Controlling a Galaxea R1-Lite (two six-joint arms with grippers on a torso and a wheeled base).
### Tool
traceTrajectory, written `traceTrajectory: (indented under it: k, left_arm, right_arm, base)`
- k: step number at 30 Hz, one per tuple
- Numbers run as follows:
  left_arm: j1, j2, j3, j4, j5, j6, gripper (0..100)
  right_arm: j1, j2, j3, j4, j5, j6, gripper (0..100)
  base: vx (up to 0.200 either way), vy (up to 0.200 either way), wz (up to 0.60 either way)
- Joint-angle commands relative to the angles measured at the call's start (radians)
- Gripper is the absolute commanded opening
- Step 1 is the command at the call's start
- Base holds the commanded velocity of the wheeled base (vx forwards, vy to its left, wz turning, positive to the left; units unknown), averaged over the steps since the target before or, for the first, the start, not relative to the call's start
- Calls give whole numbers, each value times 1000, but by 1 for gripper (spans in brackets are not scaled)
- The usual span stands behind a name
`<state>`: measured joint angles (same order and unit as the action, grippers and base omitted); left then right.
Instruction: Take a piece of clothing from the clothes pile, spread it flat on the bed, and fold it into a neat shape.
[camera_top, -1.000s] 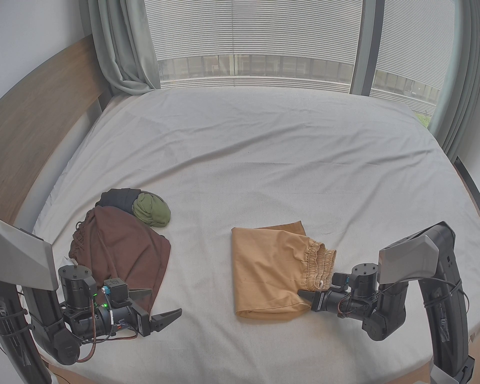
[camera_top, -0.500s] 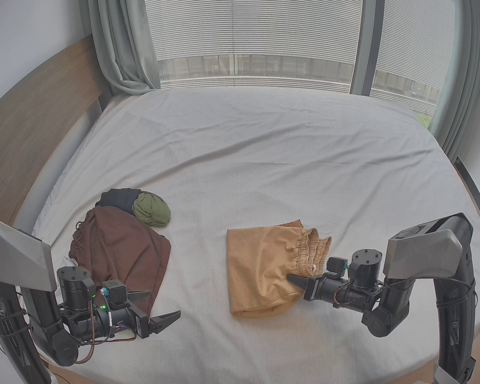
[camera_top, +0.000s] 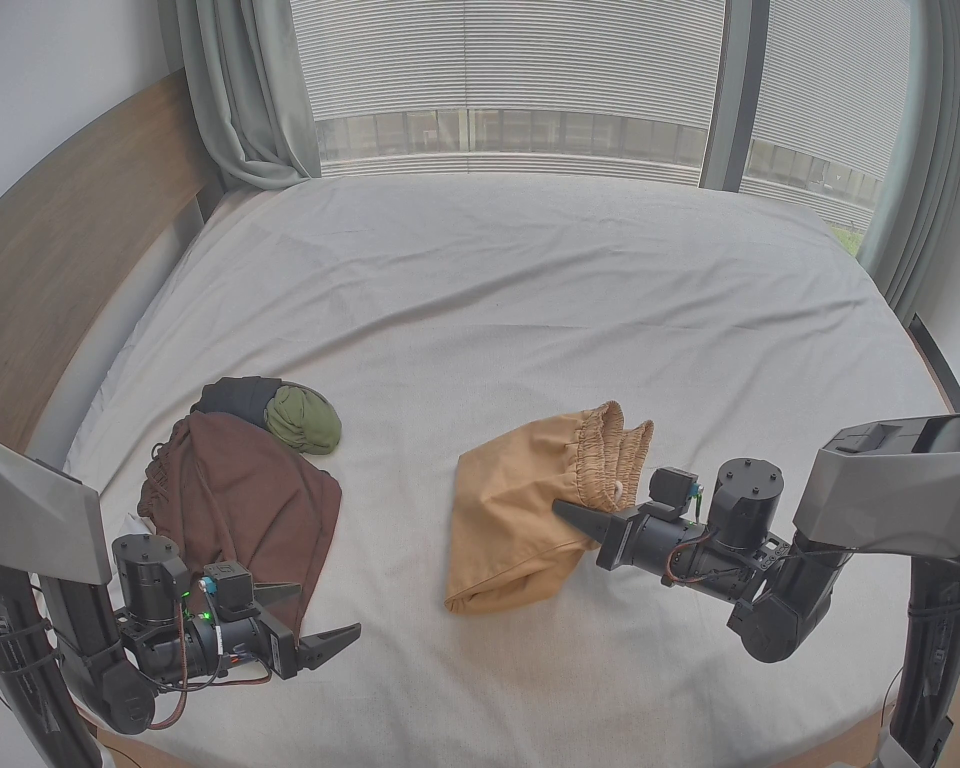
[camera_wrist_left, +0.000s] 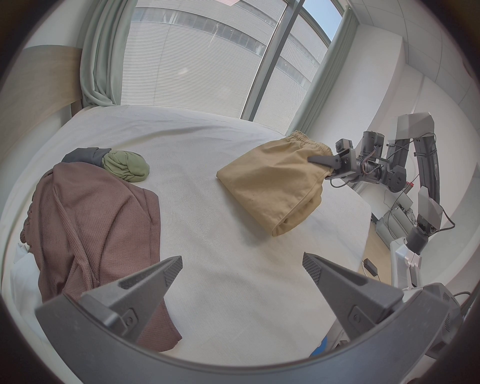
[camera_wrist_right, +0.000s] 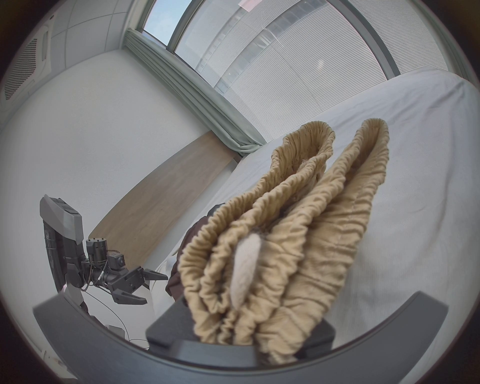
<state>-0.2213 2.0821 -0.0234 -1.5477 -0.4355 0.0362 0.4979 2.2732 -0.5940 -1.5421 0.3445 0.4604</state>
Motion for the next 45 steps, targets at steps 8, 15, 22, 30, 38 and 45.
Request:
traceTrajectory:
  k: [8, 15, 22, 30, 38, 45]
  left_arm:
    - [0, -4, 2, 0, 0, 1, 100]
    - [2, -19, 11, 0, 0, 1, 100]
    - [7, -20, 10, 0, 0, 1, 100]
    - [8, -13, 13, 0, 0, 1, 100]
    - [8, -16, 13, 0, 0, 1, 100]
    - [8, -16, 14, 0, 0, 1, 100]
  right_arm:
    - [14, -38, -18, -1, -1, 0, 0]
    - [25, -38, -10, -1, -1, 0, 0]
    - [30, -40, -20, -1, -1, 0, 0]
    - [30, -57, -64, -1, -1, -2, 0]
    - [14, -58, -176, 82, -1, 15, 0]
    - [7, -54, -257, 154, -1, 34, 0]
  base:
    - [0, 0, 0]
    - [0, 0, 0]
    - [0, 0, 0]
    - [0, 0, 0]
    - [0, 0, 0]
    - [0, 0, 0]
